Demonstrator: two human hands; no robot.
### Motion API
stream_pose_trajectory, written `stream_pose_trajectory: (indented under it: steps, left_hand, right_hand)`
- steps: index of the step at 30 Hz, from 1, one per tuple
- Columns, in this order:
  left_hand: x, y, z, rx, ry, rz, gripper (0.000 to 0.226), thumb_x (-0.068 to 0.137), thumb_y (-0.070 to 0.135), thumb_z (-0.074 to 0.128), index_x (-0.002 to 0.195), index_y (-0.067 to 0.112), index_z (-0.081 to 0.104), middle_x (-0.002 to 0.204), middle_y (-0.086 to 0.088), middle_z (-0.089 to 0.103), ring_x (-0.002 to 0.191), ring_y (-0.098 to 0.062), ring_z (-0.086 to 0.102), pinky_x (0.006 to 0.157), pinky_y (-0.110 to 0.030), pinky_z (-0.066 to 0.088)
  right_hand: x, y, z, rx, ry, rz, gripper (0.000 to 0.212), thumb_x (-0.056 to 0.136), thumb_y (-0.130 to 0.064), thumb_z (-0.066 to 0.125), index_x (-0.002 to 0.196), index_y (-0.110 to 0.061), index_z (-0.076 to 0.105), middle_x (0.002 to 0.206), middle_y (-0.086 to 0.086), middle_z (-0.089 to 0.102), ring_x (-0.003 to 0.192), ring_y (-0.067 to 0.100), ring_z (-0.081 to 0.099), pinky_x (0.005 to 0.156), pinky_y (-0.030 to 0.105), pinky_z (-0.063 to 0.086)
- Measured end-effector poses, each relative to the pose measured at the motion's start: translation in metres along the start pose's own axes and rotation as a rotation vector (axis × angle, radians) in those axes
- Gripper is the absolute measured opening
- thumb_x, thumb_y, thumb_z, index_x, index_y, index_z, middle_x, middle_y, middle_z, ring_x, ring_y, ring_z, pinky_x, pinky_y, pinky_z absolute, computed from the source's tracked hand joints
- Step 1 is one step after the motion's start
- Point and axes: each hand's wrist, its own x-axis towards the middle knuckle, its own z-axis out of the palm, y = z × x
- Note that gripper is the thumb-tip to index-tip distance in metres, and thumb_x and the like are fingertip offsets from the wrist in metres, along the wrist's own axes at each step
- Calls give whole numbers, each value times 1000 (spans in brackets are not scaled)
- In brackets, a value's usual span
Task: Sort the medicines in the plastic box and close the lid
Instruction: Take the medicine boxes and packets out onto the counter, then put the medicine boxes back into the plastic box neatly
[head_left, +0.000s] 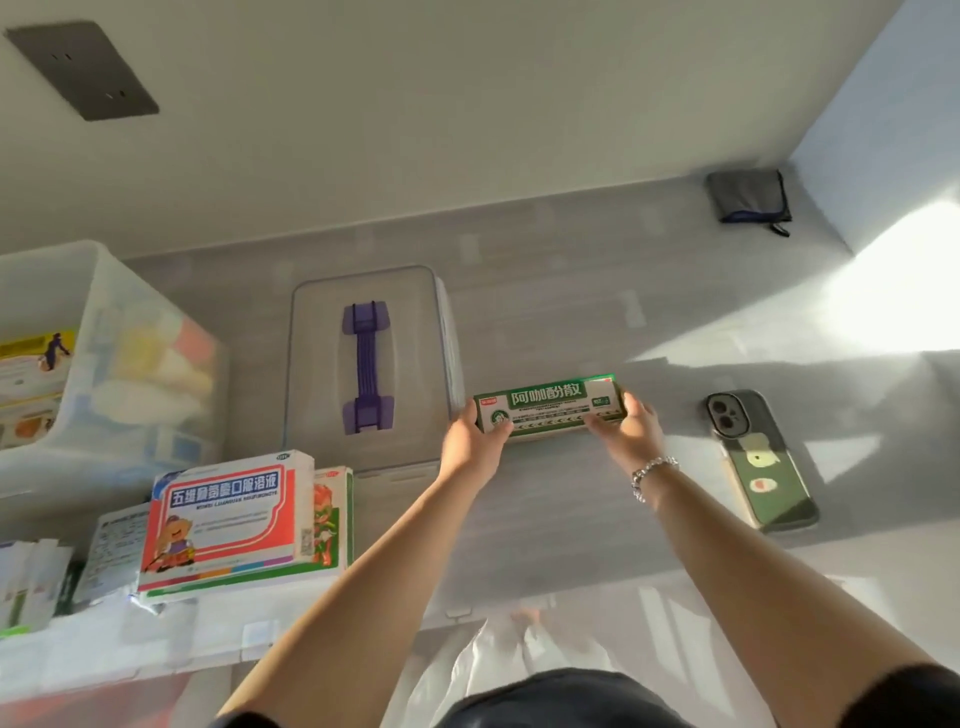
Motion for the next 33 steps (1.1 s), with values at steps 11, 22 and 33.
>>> stream_pose_trajectory:
  steps: [11, 22, 33]
  left_hand:
    - [-23, 15, -6, 57, 124, 72, 59, 93, 33, 49, 144, 13, 29, 144, -9, 41, 132, -25, 40, 107, -37, 36]
    - [-87, 37, -126, -192, 482, 351, 30, 92, 15, 46, 119, 19, 57, 115, -5, 63, 91, -9, 61, 72, -9, 44]
    - [-113, -30, -274, -354, 635, 383, 21, 94, 12, 45, 103, 25, 59, 104, -3, 65, 82, 1, 66, 81, -27, 54]
  right_hand:
    - [-9, -13, -1, -200, 137, -197, 67, 84, -42, 60, 140, -15, 36, 138, 10, 46, 126, 30, 36, 100, 34, 28]
    - [-97, -145, 31, 248, -97, -642, 32, 84, -30, 63, 116, -29, 58, 109, -3, 62, 88, 15, 62, 71, 16, 49]
    - [-173, -244, 134, 294, -304, -904, 31, 83, -16, 64, 113, -23, 60, 96, -3, 65, 85, 3, 61, 73, 10, 48]
